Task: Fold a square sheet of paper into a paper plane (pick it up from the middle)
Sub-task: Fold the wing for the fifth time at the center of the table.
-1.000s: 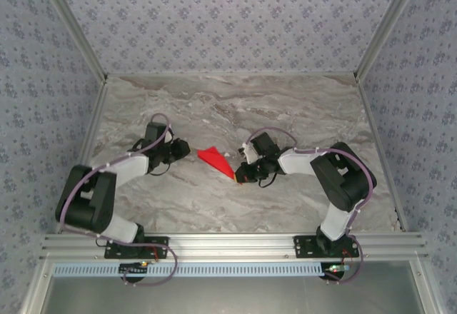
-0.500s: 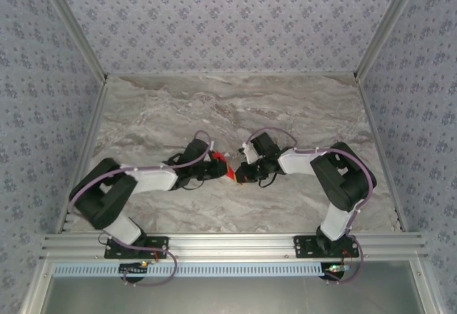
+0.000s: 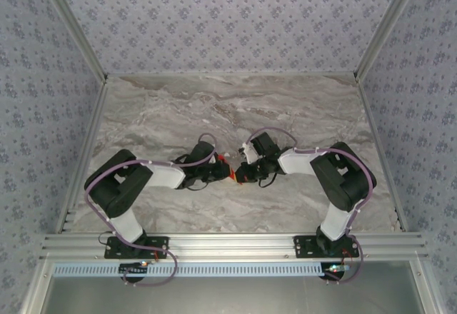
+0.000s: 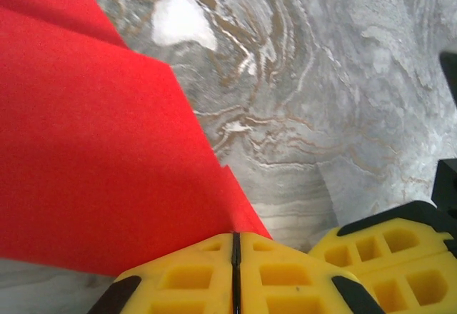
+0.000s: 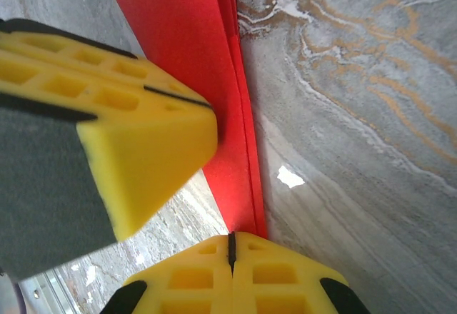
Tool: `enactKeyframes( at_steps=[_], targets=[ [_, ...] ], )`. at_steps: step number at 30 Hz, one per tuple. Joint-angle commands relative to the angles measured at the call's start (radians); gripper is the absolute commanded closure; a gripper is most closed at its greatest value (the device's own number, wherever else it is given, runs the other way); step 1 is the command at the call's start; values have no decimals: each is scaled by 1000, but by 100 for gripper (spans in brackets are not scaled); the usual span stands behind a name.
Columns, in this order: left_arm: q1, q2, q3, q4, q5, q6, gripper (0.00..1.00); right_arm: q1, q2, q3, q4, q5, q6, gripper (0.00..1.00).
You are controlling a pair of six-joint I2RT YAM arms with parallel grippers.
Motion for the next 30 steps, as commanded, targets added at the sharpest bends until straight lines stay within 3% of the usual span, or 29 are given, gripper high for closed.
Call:
enactKeyframes(
  at_steps=[1, 12, 18, 25, 30],
  targets=[
    [53, 7, 11, -88, -93, 33, 89, -6, 75, -59, -171, 113, -6, 100],
    [277, -1, -28, -119, -86, 116, 89, -9, 73, -63, -181, 123, -10, 100],
    [451, -10, -63, -68, 21, 159, 88, -9, 73, -67, -171, 120, -4, 100],
    [506, -119, -33, -147, 35, 190, 82, 6, 18, -57, -119, 80, 43, 100],
    [481, -225, 68, -366, -6, 180, 63, 34, -128, 21, -101, 113, 91, 99]
  ],
)
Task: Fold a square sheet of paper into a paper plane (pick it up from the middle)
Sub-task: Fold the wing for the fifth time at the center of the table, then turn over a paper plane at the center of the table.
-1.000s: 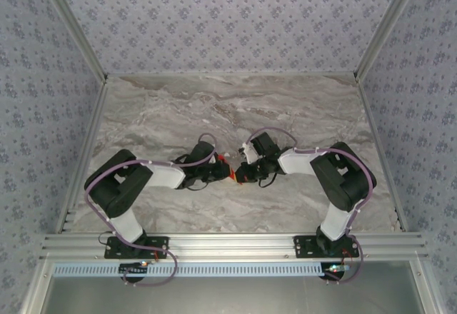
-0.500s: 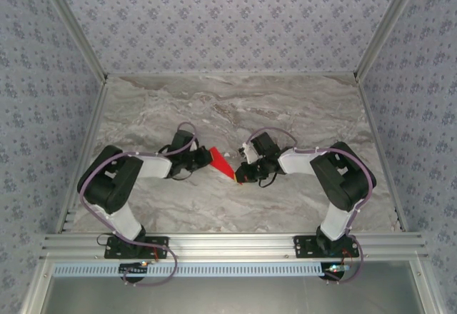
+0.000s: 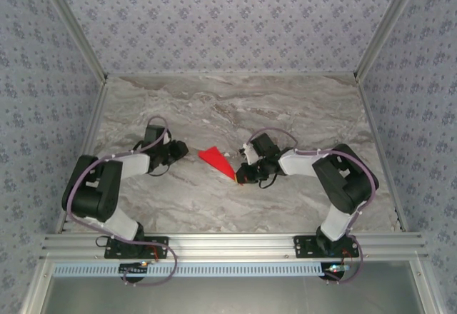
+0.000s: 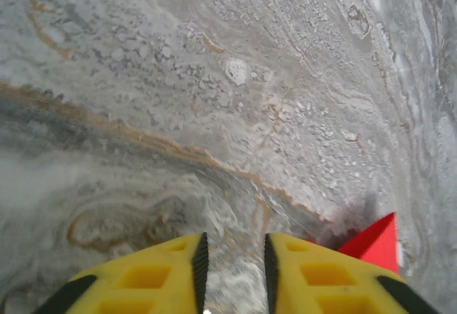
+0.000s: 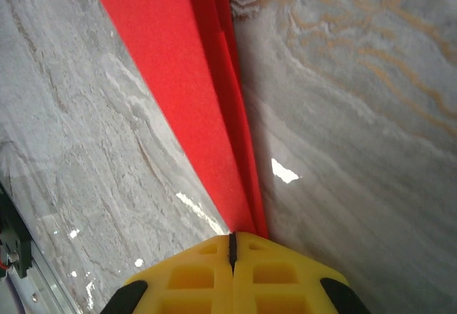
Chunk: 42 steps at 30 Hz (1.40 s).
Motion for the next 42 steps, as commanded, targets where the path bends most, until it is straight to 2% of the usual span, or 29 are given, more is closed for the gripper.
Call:
enactKeyframes(
  at_steps=[1, 3, 7, 11, 13, 14, 16, 22, 26, 29, 33, 38, 42],
  targets=[
    [-26, -88, 109, -216, -75, 18, 59, 10, -104, 37, -64, 85, 52, 96],
    [-64, -110, 176, -358, -149, 19, 50, 3, -172, 50, -50, 125, 78, 83],
    [-171, -116, 297, -573, -290, 13, 38, -25, -266, 42, -44, 205, 106, 57],
    [-296, -77, 400, -717, -421, -36, 25, -76, -310, 13, -71, 288, 98, 40],
    [-380, -38, 460, -785, -513, -61, 9, -114, -317, 0, -103, 325, 81, 33],
    [-420, -20, 490, -802, -548, -63, 5, -133, -317, -6, -112, 330, 69, 29],
    [-494, 38, 561, -849, -603, -63, 1, -177, -323, -24, -119, 331, 43, 23],
    [-614, 272, 775, -1005, -699, -132, 1, -306, -359, -70, -137, 377, -20, 12],
    [-636, 390, 879, -1069, -690, -170, 2, -360, -369, -104, -121, 371, -10, 12],
    [-638, 441, 914, -1088, -657, -188, 6, -367, -369, -119, -108, 367, -4, 12],
    [-638, 448, 914, -1109, -634, -228, 21, -372, -366, -124, -98, 361, -3, 12],
    [-650, 394, 863, -1096, -622, -301, 32, -372, -333, -124, -80, 319, -6, 13],
    [-661, 373, 826, -1060, -611, -341, 47, -372, -318, -124, -69, 304, -1, 14]
  ],
)
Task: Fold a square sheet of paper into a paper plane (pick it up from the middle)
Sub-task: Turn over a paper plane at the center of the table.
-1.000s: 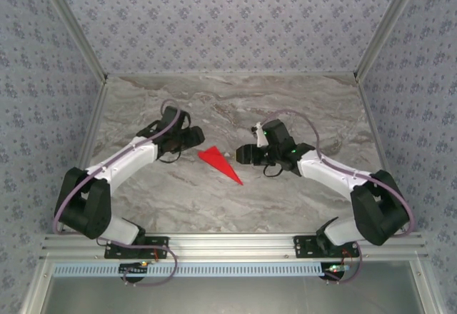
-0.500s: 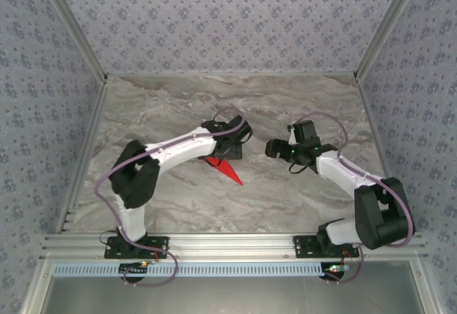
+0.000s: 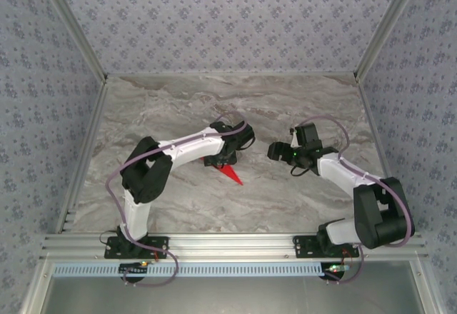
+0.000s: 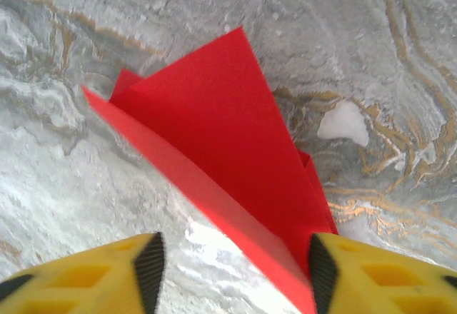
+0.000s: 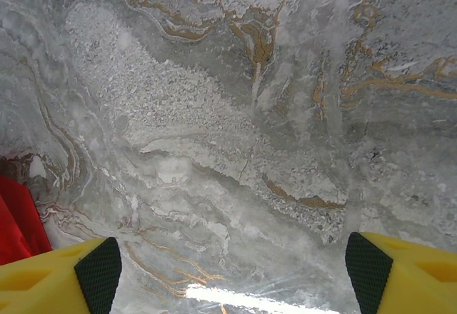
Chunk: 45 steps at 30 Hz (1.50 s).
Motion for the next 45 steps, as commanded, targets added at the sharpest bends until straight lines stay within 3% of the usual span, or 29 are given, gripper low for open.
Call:
enactKeyframes(
  at_steps=[1, 12, 17, 20, 27, 32, 36, 40, 45],
  targets=[
    [-14, -50, -28, 3, 19, -56, 49, -5, 18, -7, 17, -27, -9, 14],
    [-15, -67, -88, 65, 25, -137, 69, -6, 35, -5, 21, -38, -7, 15],
    [-9, -64, -89, 54, 13, -125, 88, -5, 40, -5, 26, -38, -8, 15],
    [-5, -86, -69, 32, -13, -96, 97, -7, 42, -3, 30, -39, -10, 15],
    [-6, -179, 32, 28, -74, 92, 100, -20, -7, -40, 81, -42, -9, 13],
    [-2, -276, -7, 206, 4, 255, 100, -51, -60, -41, 41, -9, 3, 13],
    [37, -352, -140, 474, 186, 311, 100, -64, -109, -34, 12, -6, 15, 13],
    [102, -367, -335, 783, 372, 235, 100, -62, -145, -34, -3, -17, 34, 13],
    [132, -340, -501, 1044, 470, 140, 100, -31, -152, -34, -5, -44, 52, 14]
  ],
)
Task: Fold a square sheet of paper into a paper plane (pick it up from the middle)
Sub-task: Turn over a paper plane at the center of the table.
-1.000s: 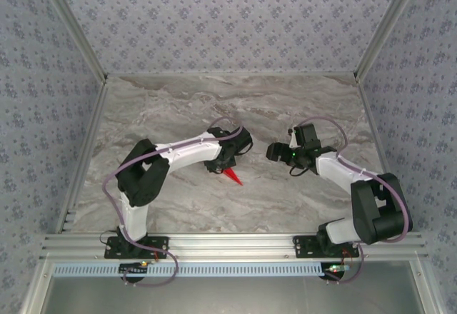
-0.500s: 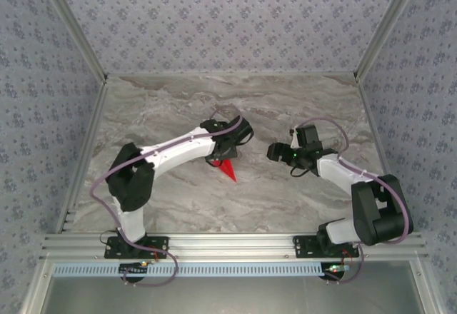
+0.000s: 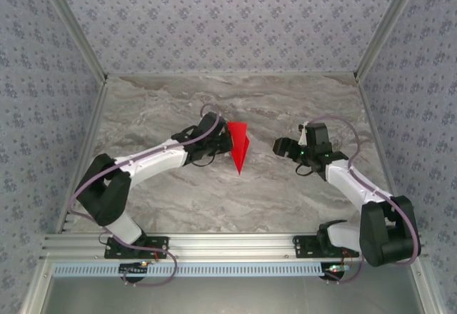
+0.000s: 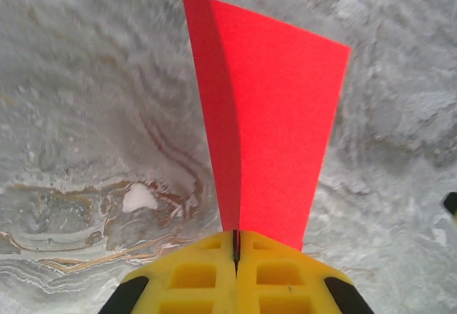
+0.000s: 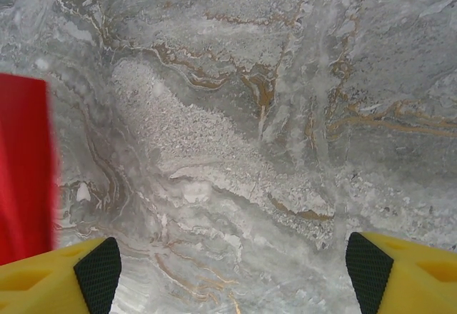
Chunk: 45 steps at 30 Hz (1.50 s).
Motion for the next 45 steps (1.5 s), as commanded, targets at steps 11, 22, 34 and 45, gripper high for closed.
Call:
enactKeyframes(
  at_steps=[11, 22, 34, 45],
  targets=[
    [21, -24, -264, 315, 80, -175, 100, 318, 88, 64, -16, 111, 63, 32],
    [22, -18, -294, 300, 68, -190, 100, 559, 310, 241, -50, 209, 32, 66],
    [22, -18, -293, 304, 81, -183, 100, 587, 428, 308, -95, 210, 32, 63],
    [23, -16, -291, 308, 89, -179, 99, 586, 447, 318, -89, 195, 34, 61]
  ],
)
